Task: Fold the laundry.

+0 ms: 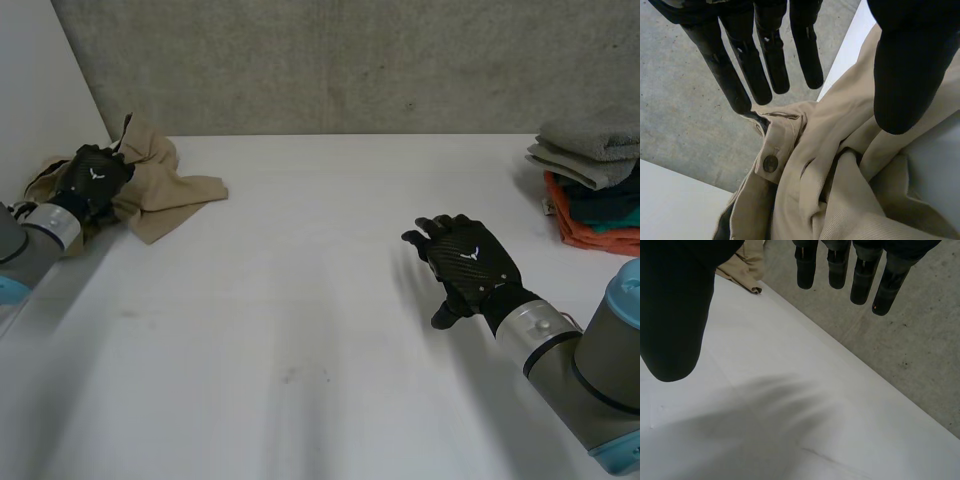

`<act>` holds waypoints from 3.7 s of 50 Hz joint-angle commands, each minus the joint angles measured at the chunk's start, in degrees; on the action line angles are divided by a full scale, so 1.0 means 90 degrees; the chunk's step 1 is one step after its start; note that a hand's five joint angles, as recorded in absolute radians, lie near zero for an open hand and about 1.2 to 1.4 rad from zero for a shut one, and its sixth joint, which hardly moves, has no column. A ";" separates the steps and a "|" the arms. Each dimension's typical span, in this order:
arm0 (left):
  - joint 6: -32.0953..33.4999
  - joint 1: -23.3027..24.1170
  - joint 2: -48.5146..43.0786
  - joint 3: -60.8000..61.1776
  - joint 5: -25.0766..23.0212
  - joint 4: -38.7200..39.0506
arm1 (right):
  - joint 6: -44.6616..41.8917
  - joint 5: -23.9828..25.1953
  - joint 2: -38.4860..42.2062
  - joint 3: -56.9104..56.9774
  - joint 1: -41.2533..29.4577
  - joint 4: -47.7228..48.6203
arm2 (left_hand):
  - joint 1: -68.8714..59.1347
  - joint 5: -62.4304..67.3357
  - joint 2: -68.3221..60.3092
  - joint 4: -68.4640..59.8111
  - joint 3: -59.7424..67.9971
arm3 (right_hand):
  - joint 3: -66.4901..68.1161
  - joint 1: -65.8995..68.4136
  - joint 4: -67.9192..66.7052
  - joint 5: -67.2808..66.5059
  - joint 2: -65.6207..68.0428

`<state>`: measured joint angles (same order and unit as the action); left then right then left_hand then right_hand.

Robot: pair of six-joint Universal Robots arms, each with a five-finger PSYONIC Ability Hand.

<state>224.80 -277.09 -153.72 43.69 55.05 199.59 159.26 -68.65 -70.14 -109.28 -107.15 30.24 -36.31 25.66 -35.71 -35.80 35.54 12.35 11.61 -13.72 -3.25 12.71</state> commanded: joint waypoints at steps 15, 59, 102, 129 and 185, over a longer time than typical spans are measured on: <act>0.0149 -0.0023 -0.1542 -0.1788 -0.0140 0.0177 | -0.0001 -0.0038 0.0166 0.0043 -0.0008 0.0019 | -0.1173 0.1244 -0.1240 -0.1229 0.1258 | -0.0261 -0.0179 0.0414 0.0361 -0.0301; -0.3076 0.3464 0.3575 0.4248 0.1234 0.2237 | 0.0009 -0.0018 0.0029 0.0169 0.0529 -0.0039 | 0.0202 -0.0130 0.0135 0.0146 -0.0116 | -0.0261 -0.0179 0.0414 0.0361 -0.0301; -0.0026 0.0065 -0.1005 -0.0899 -0.0413 0.0773 | -0.0216 -0.0165 0.0400 0.0248 0.0441 0.0000 | -0.1565 0.1636 -0.1631 -0.1621 0.1650 | -0.0261 -0.0179 0.0414 0.0361 -0.0301; -0.3062 0.3413 0.3768 0.4294 0.0046 0.1525 | -0.0186 -0.0184 -0.0058 0.0492 0.0626 -0.0079 | -0.4855 0.4926 -0.4921 -0.4911 0.4940 | -0.0261 -0.0179 0.0414 0.0361 -0.0301; -0.4518 0.4342 0.3887 0.5292 0.4128 0.0441 | -0.0206 -0.0087 -0.0654 0.0746 0.0880 -0.2139 | 0.1460 -0.1389 0.1393 0.1404 -0.1375 | -0.0261 -0.0179 0.0414 0.0361 -0.0301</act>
<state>186.15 -238.76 -116.07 93.38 95.41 203.36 157.56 -69.29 -76.03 -102.18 -99.42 10.48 -20.94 10.65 -21.63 -21.24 21.69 12.35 11.63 -13.72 -3.25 12.71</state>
